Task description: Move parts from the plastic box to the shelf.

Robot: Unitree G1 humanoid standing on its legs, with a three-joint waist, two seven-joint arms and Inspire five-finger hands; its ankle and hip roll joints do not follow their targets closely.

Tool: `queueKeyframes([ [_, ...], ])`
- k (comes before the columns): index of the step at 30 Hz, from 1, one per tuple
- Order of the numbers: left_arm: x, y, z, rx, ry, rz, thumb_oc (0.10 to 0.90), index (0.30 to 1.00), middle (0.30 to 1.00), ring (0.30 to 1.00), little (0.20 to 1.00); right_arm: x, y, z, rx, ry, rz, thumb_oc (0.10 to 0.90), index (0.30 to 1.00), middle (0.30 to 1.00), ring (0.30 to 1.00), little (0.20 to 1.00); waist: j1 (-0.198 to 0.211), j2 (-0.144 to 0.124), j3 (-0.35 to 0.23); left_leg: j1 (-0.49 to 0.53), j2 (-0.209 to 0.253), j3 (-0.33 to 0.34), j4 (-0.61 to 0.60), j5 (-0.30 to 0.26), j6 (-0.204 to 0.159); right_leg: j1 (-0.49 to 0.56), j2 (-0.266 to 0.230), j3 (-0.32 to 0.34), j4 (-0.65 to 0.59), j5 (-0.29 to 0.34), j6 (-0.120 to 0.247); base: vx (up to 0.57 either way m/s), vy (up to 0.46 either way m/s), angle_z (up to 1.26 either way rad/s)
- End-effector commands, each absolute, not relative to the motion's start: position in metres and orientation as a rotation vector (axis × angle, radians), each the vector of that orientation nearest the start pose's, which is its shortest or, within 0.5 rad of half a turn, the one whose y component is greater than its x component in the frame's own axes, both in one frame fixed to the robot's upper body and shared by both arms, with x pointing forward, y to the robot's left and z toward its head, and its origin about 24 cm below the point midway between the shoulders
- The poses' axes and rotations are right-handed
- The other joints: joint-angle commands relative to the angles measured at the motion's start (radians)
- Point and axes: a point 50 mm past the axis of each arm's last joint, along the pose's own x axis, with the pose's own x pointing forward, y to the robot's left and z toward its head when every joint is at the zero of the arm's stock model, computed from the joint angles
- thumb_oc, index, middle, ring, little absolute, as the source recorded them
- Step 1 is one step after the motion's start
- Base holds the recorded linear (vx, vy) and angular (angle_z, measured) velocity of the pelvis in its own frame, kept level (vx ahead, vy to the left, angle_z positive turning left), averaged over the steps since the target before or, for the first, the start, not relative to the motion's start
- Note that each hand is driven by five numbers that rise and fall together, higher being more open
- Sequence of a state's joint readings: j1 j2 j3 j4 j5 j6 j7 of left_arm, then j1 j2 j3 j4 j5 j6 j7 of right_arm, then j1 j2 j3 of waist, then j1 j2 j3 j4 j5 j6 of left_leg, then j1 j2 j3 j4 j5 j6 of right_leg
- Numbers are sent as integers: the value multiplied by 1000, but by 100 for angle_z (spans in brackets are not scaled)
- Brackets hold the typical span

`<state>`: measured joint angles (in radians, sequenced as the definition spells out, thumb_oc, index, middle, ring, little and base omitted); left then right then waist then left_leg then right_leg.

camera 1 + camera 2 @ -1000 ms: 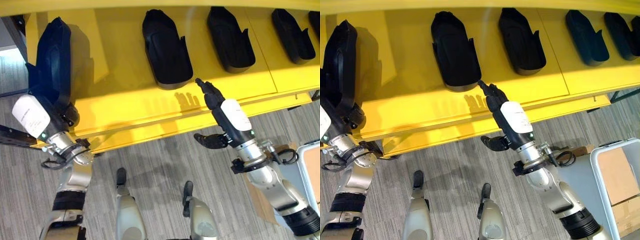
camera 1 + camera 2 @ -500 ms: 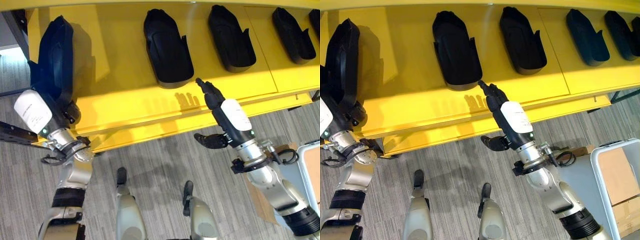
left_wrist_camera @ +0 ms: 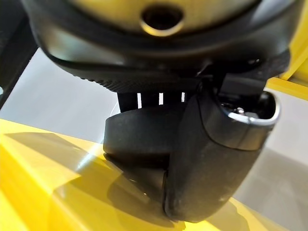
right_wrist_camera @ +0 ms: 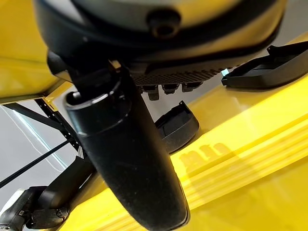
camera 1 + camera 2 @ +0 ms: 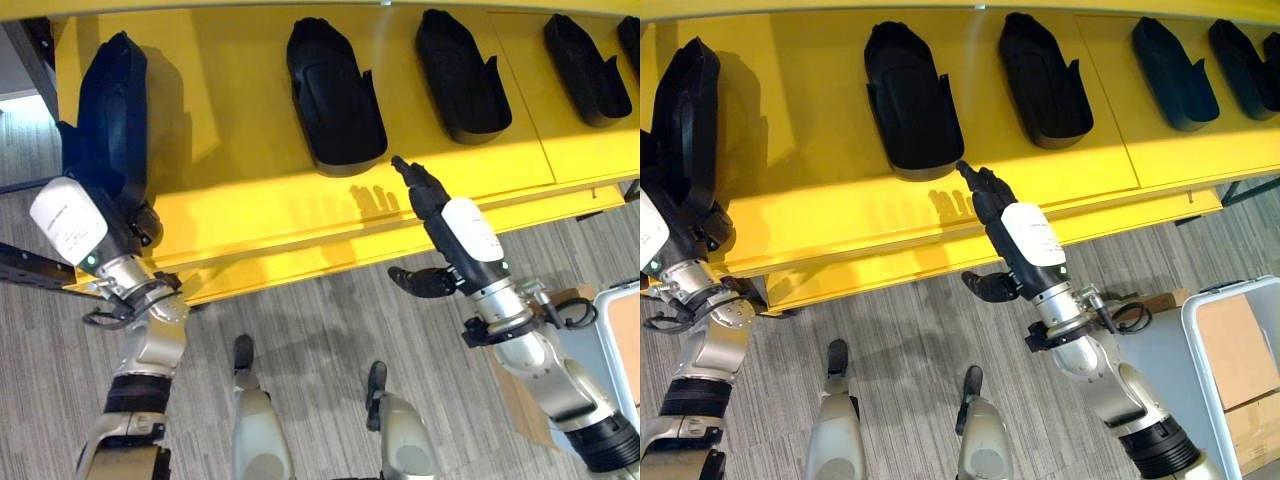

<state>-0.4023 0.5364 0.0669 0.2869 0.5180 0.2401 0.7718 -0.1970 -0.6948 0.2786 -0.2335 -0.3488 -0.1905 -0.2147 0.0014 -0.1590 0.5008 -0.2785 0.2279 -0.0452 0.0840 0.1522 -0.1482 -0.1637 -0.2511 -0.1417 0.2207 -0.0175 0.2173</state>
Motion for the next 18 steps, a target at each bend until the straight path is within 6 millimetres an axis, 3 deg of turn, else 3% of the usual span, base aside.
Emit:
queueKeyframes([
  [1, 309, 285, 136, 1062, -255, 864, 400, 300, 300, 300, 300, 249, -159, 196, -826, -879, 105, 900, 1000, 1000, 1000, 1000, -31, -27, -104, 40, 70, 66, 40, -54, -16, -67, -4, 2, 57, 21, -47, 0, 0, 0],
  [16, 314, 277, 136, 1065, -249, 820, 400, 300, 300, 300, 300, 249, -160, 195, -834, -871, 105, 900, 1000, 1000, 1000, 1000, -37, -17, -110, 32, 73, 63, 50, -53, -16, -76, 0, 9, 75, 16, -49, 0, 0, 0],
  [17, 315, 277, 135, 1065, -247, 817, 435, 349, 349, 349, 349, 249, -160, 195, -834, -871, 106, 900, 1000, 1000, 1000, 1000, -37, -17, -111, 31, 74, 63, 50, -53, -17, -76, 0, 8, 76, 15, -49, 0, 0, 0],
  [18, 315, 276, 135, 1065, -243, 812, 547, 506, 506, 506, 506, 249, -160, 195, -834, -870, 107, 900, 1000, 1000, 1000, 1000, -37, -16, -112, 31, 73, 63, 51, -53, -17, -77, 0, 8, 77, 16, -49, 0, 0, 0],
])
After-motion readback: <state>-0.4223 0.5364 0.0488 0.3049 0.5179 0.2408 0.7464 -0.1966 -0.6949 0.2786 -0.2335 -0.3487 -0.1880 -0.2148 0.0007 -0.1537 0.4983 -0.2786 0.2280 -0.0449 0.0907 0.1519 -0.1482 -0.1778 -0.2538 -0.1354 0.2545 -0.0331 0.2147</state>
